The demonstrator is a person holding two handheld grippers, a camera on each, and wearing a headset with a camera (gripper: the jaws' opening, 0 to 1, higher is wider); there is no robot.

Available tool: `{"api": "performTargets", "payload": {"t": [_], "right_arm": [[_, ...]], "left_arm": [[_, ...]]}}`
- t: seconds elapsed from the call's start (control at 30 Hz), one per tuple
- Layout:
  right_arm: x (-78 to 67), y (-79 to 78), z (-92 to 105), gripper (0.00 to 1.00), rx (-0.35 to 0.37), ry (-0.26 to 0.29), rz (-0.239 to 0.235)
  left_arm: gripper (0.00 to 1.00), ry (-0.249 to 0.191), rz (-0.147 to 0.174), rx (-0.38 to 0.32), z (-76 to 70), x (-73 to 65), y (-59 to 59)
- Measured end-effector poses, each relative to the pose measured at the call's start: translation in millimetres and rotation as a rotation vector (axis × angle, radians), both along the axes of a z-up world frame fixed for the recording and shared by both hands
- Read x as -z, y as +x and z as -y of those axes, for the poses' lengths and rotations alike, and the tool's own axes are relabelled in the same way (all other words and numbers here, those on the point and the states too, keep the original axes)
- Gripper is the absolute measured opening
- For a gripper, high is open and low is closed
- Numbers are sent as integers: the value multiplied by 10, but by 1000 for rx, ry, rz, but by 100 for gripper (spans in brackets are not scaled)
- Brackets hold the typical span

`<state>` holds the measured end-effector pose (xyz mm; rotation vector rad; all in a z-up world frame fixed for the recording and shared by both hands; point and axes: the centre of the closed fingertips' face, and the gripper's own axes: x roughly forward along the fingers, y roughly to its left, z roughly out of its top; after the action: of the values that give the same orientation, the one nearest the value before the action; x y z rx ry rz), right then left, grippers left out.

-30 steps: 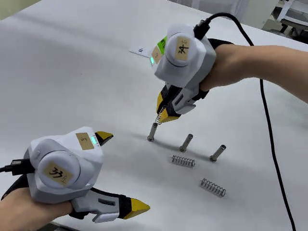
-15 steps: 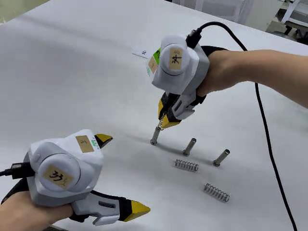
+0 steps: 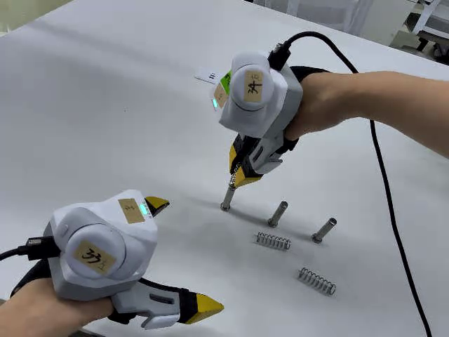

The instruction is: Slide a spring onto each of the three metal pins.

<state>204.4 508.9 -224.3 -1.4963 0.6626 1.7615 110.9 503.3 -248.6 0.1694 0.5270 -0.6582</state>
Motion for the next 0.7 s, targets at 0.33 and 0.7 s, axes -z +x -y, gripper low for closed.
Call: {"api": "performTargets", "payload": {"t": [0.33,0.7], "right_arm": [[81,5,2,13,-6,-20,6],[291,-2,9,13,-9,-65,8]], "left_arm": [[100,1,-12,-3,-27,49,-18],[98,-10,-19,-5,-20,62,-28]]}}
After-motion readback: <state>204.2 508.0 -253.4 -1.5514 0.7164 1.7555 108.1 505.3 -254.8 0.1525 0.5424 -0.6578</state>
